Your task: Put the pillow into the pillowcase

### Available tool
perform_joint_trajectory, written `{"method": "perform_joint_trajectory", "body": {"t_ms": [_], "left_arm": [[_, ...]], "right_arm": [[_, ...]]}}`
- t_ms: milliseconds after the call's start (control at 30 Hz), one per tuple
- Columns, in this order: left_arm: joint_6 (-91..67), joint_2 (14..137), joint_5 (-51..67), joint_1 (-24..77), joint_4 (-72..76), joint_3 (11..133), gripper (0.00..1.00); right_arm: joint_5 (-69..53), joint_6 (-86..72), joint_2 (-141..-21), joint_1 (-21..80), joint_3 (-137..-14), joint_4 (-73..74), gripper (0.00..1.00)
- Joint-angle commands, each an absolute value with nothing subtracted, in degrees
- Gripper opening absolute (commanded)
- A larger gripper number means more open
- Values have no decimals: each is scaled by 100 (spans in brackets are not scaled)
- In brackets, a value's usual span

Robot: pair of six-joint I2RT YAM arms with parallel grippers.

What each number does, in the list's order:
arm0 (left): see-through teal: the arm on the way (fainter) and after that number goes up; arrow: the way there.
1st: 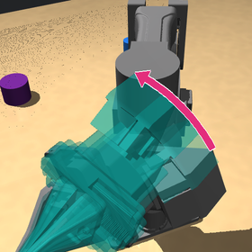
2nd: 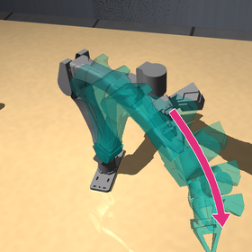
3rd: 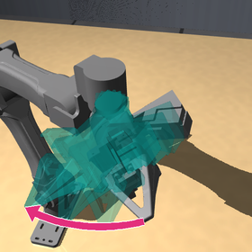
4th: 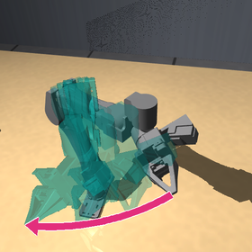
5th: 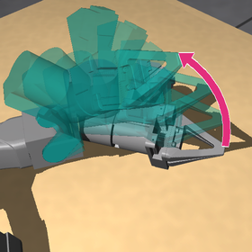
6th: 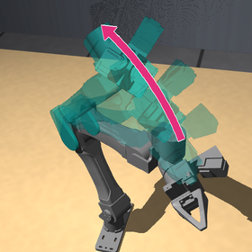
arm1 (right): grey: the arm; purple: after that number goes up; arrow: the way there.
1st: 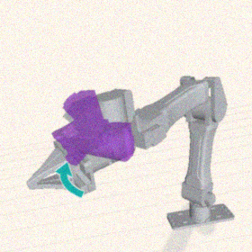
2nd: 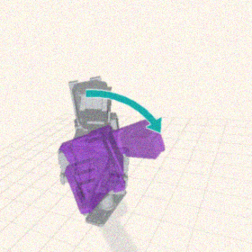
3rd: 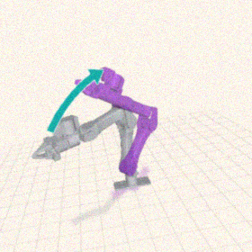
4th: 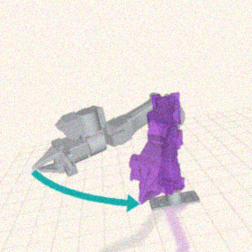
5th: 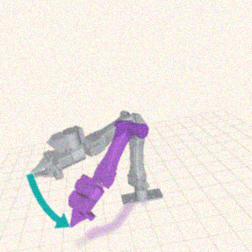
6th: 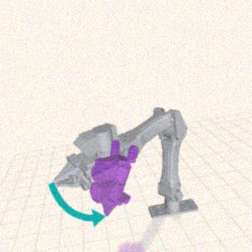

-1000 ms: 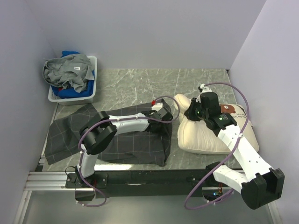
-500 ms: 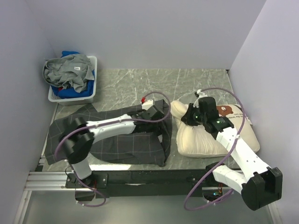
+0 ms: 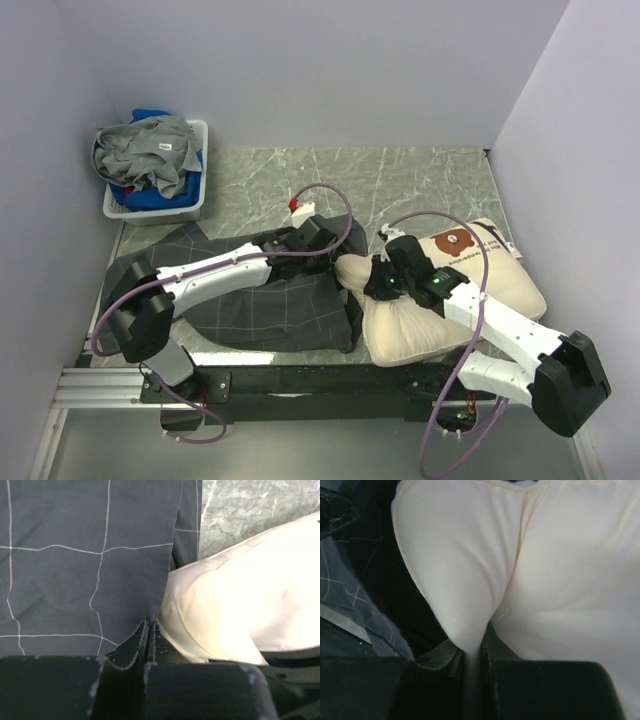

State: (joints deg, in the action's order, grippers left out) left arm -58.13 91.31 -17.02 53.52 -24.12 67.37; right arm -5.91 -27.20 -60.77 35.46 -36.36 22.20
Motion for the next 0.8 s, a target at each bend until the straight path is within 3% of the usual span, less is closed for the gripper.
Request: {"method": "perform_joint_trajectory", "body": {"t_ms": [0,267,500,767], "left_arm": [[-5783,8667,-1582,5326,-2014,6478,1],[-5292,8271,-915,5405,-1328,6135,1],[-4966,8060,-624,5634,-1512,5898,2],[-4922,7401,-564,5634,-1854,5572,6]], "right_arm": [[-835,-2874,-6433,3761,-3989,1801,0],[-1037,-2514,-7452,3902,-4639,1915,0],[-1010,-1969,-7945,3902,-6177,2698,0],[-1475,-2162,-8216,3779,-6346,2156,0]]}}
